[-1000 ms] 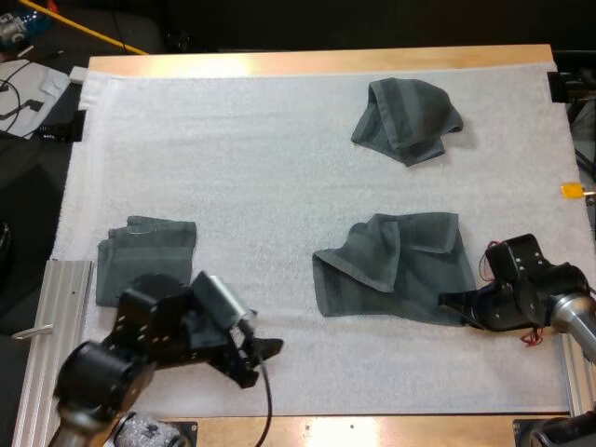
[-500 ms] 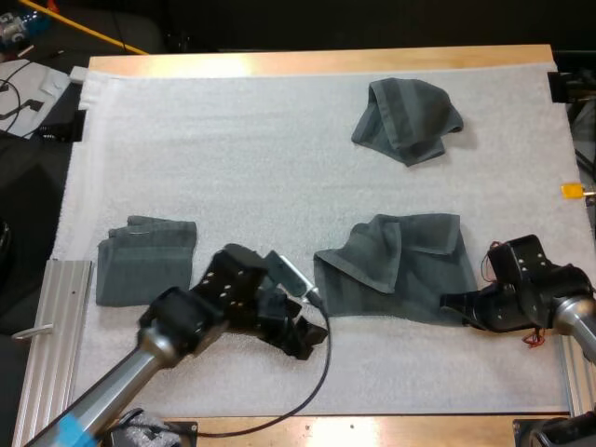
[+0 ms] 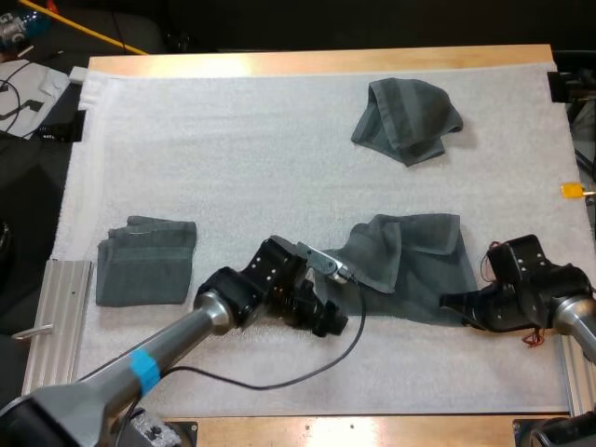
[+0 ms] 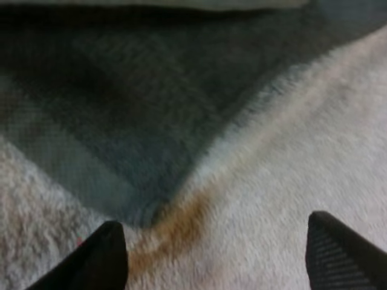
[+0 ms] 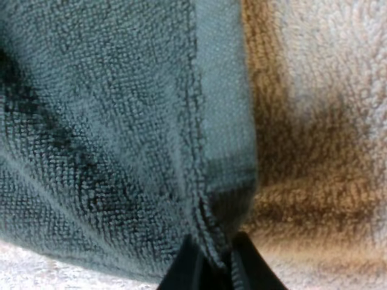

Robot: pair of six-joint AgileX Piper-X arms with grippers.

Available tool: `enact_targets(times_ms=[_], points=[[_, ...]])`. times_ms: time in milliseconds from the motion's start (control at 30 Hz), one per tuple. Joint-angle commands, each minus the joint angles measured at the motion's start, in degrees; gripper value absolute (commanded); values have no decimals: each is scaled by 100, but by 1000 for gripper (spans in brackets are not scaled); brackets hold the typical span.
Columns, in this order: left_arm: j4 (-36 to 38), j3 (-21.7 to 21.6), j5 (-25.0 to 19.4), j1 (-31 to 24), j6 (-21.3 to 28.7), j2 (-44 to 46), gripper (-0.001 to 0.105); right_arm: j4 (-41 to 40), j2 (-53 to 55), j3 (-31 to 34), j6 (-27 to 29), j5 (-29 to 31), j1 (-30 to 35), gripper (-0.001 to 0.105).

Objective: Pick towel from pile, fold and stack

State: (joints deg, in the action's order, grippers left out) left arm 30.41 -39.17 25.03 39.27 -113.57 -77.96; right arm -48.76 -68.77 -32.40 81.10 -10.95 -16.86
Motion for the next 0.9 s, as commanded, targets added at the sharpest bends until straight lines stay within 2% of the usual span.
enact_targets(times_ms=[0, 633, 700, 867], points=[[-399, -3, 45, -54, -367, -301, 61, -35, 27, 1, 51, 21, -4, 0], [-697, -111, -22, -38, -450, -1258, 60, -84, 60, -17, 56, -14, -2, 0], [-666, -104, -8, -36, -456, -1259, 55, -86, 69, -18, 63, -8, 0, 0], [-616, -128, -44, -48, -477, -1245, 30, -96, 83, -11, 75, 8, 6, 0]])
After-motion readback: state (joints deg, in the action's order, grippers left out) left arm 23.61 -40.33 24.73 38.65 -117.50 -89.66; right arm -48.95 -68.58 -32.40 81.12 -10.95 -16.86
